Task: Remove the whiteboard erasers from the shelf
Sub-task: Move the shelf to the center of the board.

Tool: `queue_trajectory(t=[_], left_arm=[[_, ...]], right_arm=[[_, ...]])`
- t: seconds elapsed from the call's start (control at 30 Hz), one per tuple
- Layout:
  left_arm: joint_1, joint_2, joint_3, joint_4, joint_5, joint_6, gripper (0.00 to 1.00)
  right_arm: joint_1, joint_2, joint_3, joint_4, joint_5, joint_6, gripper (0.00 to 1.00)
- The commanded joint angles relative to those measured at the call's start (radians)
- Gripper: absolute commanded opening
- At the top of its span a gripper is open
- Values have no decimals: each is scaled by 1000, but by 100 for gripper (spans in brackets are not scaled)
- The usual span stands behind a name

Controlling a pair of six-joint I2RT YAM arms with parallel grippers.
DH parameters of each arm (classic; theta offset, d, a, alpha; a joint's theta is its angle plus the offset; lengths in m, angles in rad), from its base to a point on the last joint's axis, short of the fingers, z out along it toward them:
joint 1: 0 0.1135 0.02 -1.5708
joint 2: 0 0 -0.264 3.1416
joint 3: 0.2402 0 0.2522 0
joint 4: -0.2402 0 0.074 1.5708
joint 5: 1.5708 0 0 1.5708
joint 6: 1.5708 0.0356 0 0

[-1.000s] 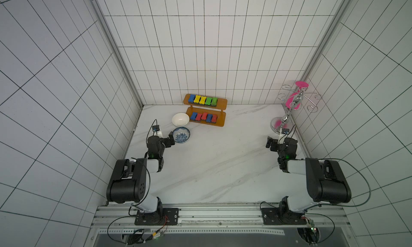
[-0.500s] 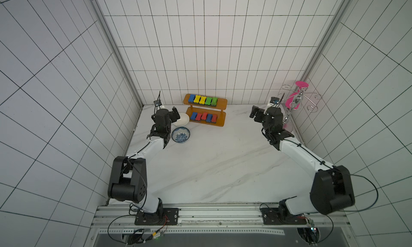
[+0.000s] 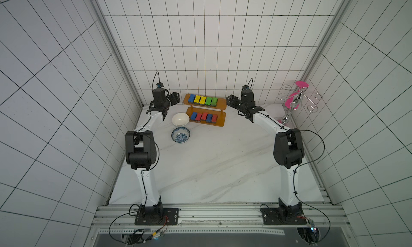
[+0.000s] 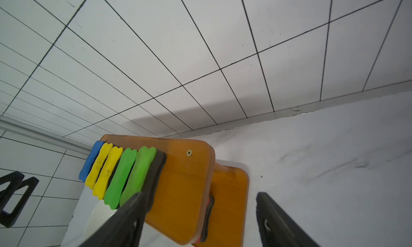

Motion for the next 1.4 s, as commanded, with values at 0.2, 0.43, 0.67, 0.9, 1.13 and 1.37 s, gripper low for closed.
queue_trajectory(t=[0.2, 0.43, 0.67, 0.9, 1.13, 1.37], left_arm=[[-1, 183, 176, -58, 276, -71, 76], [2, 242, 217, -39, 340, -113, 76], [3, 272, 205, 22, 381, -160, 65], [-15, 279, 188, 41, 390, -171, 58], [-30, 266, 163, 45, 388, -165, 40], [-60, 223, 113, 53, 382, -157, 25]], right_arm=[[-47, 168, 150, 86, -179, 211, 66], [-39, 223, 175, 126, -217, 242, 65], [-29, 249, 182, 141, -256, 277, 61], [-24, 244, 167, 149, -264, 278, 54], [-21, 220, 139, 157, -271, 280, 45], [-21, 175, 94, 142, -253, 255, 36]])
